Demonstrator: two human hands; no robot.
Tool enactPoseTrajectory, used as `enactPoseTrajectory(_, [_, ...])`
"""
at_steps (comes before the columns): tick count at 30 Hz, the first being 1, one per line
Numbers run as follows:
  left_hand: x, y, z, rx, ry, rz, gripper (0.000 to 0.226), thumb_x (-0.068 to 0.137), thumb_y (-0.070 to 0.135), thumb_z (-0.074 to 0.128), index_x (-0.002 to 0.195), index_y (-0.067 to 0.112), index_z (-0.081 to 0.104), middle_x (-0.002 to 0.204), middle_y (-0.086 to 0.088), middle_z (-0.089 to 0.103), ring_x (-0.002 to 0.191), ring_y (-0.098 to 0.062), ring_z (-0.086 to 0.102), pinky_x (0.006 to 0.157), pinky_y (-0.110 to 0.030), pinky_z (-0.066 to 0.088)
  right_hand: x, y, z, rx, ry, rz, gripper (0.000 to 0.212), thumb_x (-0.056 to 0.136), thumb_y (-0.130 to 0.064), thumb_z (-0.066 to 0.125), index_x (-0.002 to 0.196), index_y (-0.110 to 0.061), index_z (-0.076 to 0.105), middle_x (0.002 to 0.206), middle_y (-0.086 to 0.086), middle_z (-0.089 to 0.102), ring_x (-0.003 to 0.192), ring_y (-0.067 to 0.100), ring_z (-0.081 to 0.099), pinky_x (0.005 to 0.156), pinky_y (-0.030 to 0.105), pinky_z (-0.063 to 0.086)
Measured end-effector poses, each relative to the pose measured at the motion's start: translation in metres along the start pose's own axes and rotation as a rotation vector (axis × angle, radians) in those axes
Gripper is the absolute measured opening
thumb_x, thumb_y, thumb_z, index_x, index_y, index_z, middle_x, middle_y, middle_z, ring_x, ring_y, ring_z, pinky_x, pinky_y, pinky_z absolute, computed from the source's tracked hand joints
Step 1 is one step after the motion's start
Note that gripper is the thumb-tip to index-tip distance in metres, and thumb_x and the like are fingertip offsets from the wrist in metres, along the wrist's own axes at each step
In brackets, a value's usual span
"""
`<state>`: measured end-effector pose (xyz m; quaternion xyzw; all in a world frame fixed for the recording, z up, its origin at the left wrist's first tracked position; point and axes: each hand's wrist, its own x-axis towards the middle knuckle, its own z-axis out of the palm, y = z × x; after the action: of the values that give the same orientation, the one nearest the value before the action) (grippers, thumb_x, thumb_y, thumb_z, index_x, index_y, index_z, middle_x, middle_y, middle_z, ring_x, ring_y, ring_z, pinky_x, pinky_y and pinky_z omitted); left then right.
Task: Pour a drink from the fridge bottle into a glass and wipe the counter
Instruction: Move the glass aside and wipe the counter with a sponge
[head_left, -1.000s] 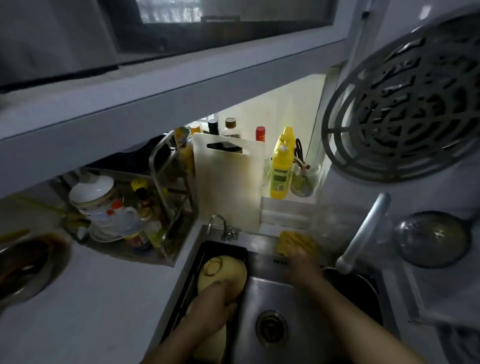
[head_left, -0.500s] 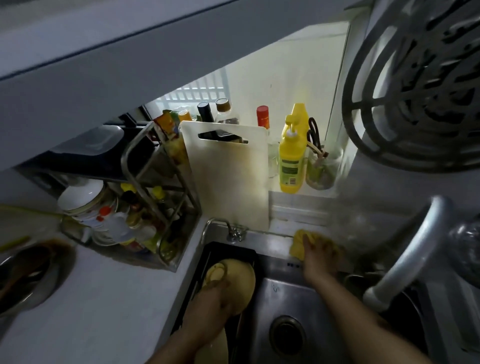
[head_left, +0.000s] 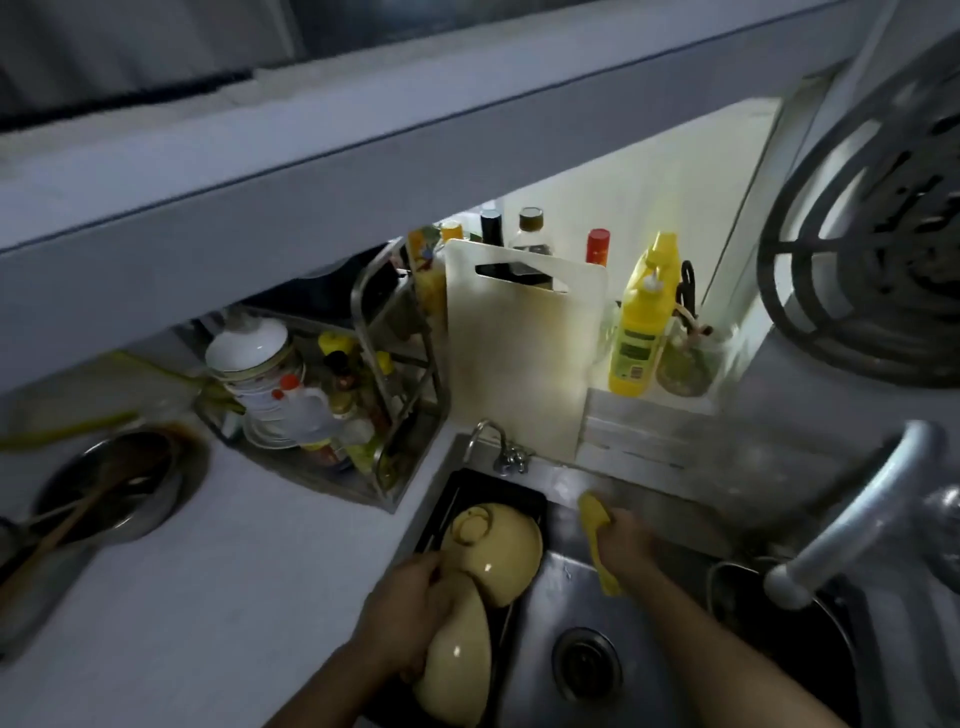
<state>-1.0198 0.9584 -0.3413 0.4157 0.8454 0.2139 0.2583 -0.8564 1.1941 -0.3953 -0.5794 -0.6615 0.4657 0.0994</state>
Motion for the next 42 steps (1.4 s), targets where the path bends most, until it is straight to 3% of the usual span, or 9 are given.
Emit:
enactPoseTrajectory(2, [-0.02,-0.018,-0.011,-0.002,0.03,-0.015,0.03,0.092,0.044,0.056,0.119,0.03,0.06,0.111,0.011,0.063,0.097,-0.006,0.06,0.08,-0.025,0.051,-0.017,-0.016,0.013,0.041,0.065,-0.05,0.034,0.099,-0.029,0.05,0.075,-0.009,0.061,0.081,0.022,0.065,0.086,0.04,0.064,0.067,0.034,0.038])
enactPoseTrajectory(6, [-0.063,-0.062,-0.029,0.022,0.048,-0.118,0.03,0.091,0.041,0.058,0.115,0.025,0.061,0.118,0.004,0.064,0.1,-0.011,0.061,0.084,-0.027,0.051,-0.059,-0.061,0.039,0.102,0.041,-0.14,0.022,0.1,-0.02,0.049,0.104,-0.009,0.068,0.099,0.015,0.066,0.092,0.032,0.063,0.074,0.033,0.042])
enactPoseTrajectory(10, [-0.124,-0.118,-0.032,0.032,0.071,-0.337,0.055,0.095,0.047,0.051,0.144,0.025,0.04,0.145,0.001,0.048,0.13,-0.017,0.048,0.104,-0.027,0.04,-0.099,-0.1,0.073,0.072,0.0,-0.318,0.017,0.098,-0.02,0.057,0.087,-0.016,0.069,0.069,-0.005,0.059,0.066,0.017,0.056,0.057,0.028,0.037])
enactPoseTrajectory(15, [-0.193,-0.178,-0.03,-0.048,0.112,-0.551,0.065,0.088,0.051,0.058,0.145,0.027,0.038,0.145,-0.001,0.047,0.134,-0.019,0.046,0.107,-0.032,0.04,-0.137,-0.121,0.12,0.0,-0.175,-0.42,0.032,0.1,-0.022,0.053,0.072,-0.006,0.058,0.063,0.003,0.051,0.059,0.018,0.047,0.059,0.033,0.032])
enactPoseTrajectory(21, [-0.264,-0.243,-0.015,-0.027,0.157,-0.812,0.073,0.095,0.037,0.052,0.154,0.018,0.015,0.16,-0.013,0.02,0.148,-0.026,0.023,0.116,-0.036,0.031,-0.17,-0.135,0.188,-0.199,-0.303,-0.571,0.018,0.104,-0.023,0.047,0.093,-0.015,0.059,0.085,-0.003,0.059,0.08,0.023,0.056,0.066,0.033,0.039])
enactPoseTrajectory(27, [-0.302,-0.275,-0.006,0.044,0.155,-1.058,0.074,0.096,0.036,0.041,0.154,0.025,-0.004,0.158,-0.022,0.006,0.145,-0.043,0.012,0.112,-0.049,0.032,-0.183,-0.14,0.246,-0.494,-0.326,-0.722,0.033,0.106,-0.02,0.044,0.129,-0.003,0.061,0.124,0.02,0.065,0.114,0.036,0.059,0.092,0.037,0.042])
enactPoseTrajectory(30, [-0.304,-0.283,-0.007,-0.024,0.141,-1.117,0.094,0.082,0.057,0.059,0.15,0.029,0.0,0.156,-0.023,0.008,0.141,-0.046,0.013,0.109,-0.057,0.029,-0.181,-0.142,0.271,-0.572,-0.323,-0.718,0.039,0.107,-0.024,0.04,0.138,-0.007,0.055,0.132,0.018,0.061,0.121,0.035,0.055,0.101,0.041,0.041])
enactPoseTrajectory(35, [-0.298,-0.305,0.006,-0.112,0.078,-1.12,0.104,0.081,0.052,0.066,0.151,0.033,-0.009,0.159,-0.027,-0.015,0.144,-0.053,-0.008,0.113,-0.066,0.016,-0.171,-0.137,0.309,-0.583,-0.262,-0.816,0.035,0.105,-0.022,0.045,0.132,-0.005,0.06,0.111,0.024,0.064,0.103,0.041,0.06,0.085,0.047,0.049])
enactPoseTrajectory(42, [-0.295,-0.317,0.018,-0.049,0.031,-1.098,0.107,0.083,0.054,0.065,0.15,0.03,-0.015,0.156,-0.031,-0.019,0.141,-0.058,-0.01,0.111,-0.07,0.017,-0.153,-0.116,0.354,-0.846,-0.463,-0.819,0.043,0.1,-0.04,0.054,0.133,-0.014,0.057,0.122,0.02,0.058,0.108,0.041,0.055,0.091,0.047,0.047])
